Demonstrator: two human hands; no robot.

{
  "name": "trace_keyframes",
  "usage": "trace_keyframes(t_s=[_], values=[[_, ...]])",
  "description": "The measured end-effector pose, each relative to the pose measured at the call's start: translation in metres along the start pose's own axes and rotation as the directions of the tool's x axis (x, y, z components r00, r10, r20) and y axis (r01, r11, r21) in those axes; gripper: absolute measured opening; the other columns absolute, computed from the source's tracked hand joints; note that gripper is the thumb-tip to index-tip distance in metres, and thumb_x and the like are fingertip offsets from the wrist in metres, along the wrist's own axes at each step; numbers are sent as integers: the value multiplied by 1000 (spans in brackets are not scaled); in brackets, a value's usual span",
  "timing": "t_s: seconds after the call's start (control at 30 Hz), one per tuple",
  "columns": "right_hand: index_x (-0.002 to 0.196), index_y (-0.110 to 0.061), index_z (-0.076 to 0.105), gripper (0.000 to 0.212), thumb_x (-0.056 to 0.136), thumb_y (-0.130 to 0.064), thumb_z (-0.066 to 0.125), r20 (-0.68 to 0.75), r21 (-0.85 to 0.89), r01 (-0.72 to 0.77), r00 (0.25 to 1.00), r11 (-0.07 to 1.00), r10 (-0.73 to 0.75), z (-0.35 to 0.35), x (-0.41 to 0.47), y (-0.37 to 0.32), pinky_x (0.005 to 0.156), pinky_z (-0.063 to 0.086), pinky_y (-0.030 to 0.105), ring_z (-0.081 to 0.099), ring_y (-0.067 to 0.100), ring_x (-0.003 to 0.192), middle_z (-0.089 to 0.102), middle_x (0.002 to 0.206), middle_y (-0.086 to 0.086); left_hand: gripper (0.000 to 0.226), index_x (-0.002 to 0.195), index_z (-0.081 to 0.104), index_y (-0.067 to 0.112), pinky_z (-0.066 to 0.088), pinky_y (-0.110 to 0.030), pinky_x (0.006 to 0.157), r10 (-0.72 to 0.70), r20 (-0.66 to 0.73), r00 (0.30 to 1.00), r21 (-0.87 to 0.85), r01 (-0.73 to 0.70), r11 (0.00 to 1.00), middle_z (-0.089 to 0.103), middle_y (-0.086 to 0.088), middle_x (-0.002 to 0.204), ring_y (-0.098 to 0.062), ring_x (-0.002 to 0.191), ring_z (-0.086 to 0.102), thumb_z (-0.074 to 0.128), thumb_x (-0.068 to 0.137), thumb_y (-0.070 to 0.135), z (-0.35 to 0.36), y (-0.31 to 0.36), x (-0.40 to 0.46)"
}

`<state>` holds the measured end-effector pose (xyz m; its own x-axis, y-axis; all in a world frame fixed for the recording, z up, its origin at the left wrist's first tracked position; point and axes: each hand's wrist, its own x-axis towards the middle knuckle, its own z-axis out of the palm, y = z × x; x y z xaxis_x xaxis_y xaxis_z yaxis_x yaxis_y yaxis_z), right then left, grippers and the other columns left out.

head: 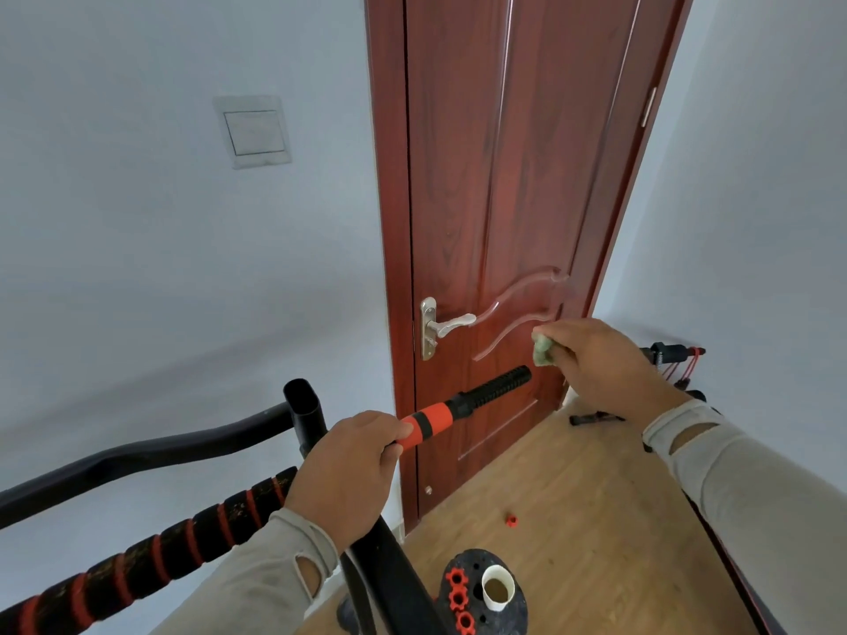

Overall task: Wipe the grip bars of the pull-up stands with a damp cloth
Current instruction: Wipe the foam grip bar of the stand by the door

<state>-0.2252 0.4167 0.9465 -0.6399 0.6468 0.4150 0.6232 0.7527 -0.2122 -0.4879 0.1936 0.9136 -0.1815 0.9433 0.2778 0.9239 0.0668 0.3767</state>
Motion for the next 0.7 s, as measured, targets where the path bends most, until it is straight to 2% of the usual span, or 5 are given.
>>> trace_keyframes(t_s=[0.1,0.2,0.43,0.63,0.7], values=[[92,-30,63,23,102,-13,52,24,93,141,989,986,-143,8,3,-42,92,45,29,58,3,95,64,93,-19,20,119,62,34,43,-14,89,8,1,1000,14,-8,1000,58,22,106,-5,92,53,51,103,31,1,0,0],[93,-31,62,23,103,-25,42,330,143,116,931,983,-158,26,15,-82,101,43,34,60,5,94,65,94,-18,23,123,62,33,43,-16,92,8,-1,1000,22,-8,1000,59,21,110,-4,94,53,51,103,30,0,0,0],[76,-28,59,27,98,-31,44,493,-185,-27,862,982,117,5,43,-37,79,51,40,61,20,82,63,82,-9,21,119,63,33,47,-23,97,22,1,1000,-13,-22,1000,62,18,110,-4,98,54,51,103,28,-1,0,-1],[91,-8,63,27,104,-19,42,626,-37,34,780,999,-3,34,52,-112,79,49,39,57,24,84,65,93,4,22,121,63,33,49,-23,94,16,-3,1000,-16,-16,1000,60,20,108,-5,94,53,50,103,29,1,-2,0],[91,-9,61,24,103,-16,42,627,-52,-36,777,998,60,31,58,-103,83,48,41,54,24,83,62,93,9,22,121,64,33,48,-23,96,13,-2,1000,-20,-13,1000,60,20,109,-4,94,53,51,103,29,0,-1,1]])
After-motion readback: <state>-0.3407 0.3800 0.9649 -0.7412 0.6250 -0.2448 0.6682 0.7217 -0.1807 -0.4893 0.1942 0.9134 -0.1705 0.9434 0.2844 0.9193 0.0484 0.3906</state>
